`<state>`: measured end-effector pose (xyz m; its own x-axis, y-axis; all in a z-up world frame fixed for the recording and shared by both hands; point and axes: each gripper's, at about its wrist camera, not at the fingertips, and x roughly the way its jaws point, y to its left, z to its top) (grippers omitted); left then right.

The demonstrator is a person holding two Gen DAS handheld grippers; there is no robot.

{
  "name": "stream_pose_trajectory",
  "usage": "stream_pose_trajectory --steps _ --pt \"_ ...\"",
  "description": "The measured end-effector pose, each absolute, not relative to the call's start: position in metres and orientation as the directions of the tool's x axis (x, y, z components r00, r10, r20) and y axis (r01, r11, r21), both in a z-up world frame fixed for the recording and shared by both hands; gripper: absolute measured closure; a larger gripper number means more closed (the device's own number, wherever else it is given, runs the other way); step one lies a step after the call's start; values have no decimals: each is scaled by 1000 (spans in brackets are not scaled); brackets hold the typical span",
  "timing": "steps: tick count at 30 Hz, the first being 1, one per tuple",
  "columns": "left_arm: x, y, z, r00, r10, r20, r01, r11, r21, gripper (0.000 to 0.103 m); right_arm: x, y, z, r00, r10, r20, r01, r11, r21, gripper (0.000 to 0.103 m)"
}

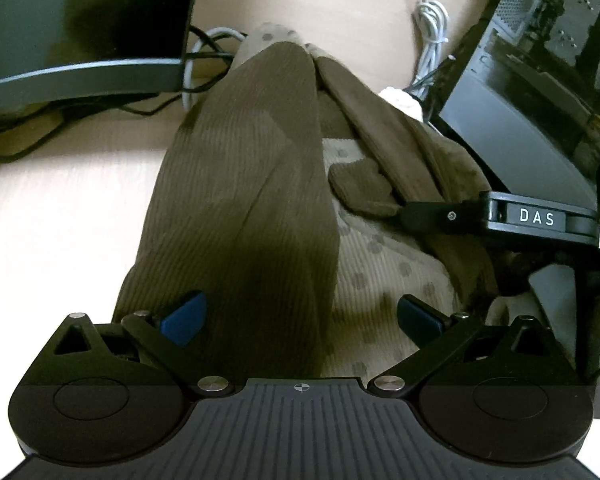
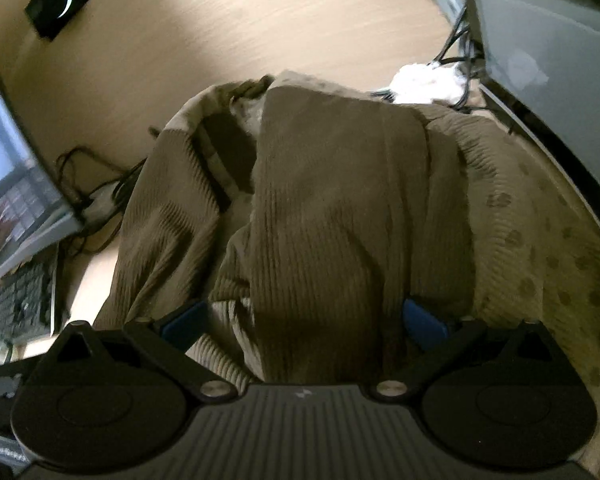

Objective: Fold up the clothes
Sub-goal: 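Grasp the brown jacket with both grippers and lift it off the heap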

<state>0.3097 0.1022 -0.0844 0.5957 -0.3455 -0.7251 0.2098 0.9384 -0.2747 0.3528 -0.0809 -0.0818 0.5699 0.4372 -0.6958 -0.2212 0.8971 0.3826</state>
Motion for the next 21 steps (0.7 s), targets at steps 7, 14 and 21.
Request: stream_pose_trajectory --steps 7,14,21 --pt "255 121 -86 550 -310 -775 231 949 -216 0 280 -62 -77 487 488 -724 -368 867 336 0" --pt "166 183 -81 392 -352 -850 218 933 -286 0 194 -70 -66 240 661 -711 -459 723 517 0" --pt "157 212 -35 541 -382 -749 254 924 -287 0 169 -56 -59 263 601 -755 -450 768 455 0"
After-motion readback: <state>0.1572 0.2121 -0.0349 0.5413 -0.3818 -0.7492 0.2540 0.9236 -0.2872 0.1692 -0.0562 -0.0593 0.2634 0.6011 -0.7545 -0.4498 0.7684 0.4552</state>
